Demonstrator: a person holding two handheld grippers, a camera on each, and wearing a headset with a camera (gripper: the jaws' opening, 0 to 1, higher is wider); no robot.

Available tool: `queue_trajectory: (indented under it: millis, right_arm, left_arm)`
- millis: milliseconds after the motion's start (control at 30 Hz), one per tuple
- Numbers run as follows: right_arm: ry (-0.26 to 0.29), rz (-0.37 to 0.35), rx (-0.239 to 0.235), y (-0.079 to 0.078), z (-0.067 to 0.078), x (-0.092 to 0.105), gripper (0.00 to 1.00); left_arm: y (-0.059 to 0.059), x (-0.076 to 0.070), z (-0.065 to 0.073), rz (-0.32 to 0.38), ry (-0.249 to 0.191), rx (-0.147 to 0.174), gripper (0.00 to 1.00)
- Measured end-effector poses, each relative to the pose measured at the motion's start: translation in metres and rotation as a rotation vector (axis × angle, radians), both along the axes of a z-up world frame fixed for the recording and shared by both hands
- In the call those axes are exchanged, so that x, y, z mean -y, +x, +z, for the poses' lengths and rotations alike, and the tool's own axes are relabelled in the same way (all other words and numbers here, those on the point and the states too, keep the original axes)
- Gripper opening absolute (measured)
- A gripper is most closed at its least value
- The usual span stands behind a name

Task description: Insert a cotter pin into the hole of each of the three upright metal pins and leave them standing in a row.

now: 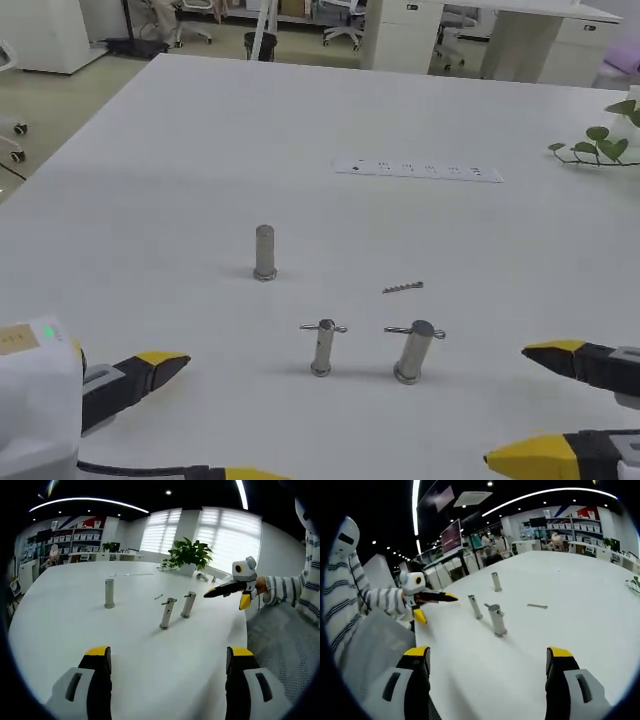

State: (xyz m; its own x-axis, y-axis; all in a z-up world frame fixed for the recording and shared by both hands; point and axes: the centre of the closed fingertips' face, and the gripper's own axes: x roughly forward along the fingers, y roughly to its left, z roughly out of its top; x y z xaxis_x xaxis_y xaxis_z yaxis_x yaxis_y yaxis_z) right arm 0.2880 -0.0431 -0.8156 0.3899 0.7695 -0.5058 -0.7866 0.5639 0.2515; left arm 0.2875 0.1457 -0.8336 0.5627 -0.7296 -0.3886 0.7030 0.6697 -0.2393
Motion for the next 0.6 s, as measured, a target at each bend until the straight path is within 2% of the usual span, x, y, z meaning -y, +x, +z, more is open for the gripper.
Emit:
queue_trajectory:
  millis: [233,333,467,600]
  right_arm:
    - [0.006,0.004,-0.015,-0.003,-0.004,-0.003,1.00]
    - [0.006,0.007,-0.018,-0.005,-0.005,-0.004,0.99]
    - [0.014,-0.005,-0.023,-0.006,-0.006,-0.003,0.99]
    - [0.012,-0.014,-0.020,-0.007,-0.005,-0.001,0.98]
  left_arm:
    - [0.022,-0.005,0.013,0.016,0.002,0.026,0.96]
    - [0.032,-0.004,0.029,0.018,-0.030,0.052,0.96]
    - [0.058,-0.007,0.049,0.050,-0.039,0.105,0.95]
    - [0.081,-0.010,0.057,0.081,-0.033,0.123,0.92]
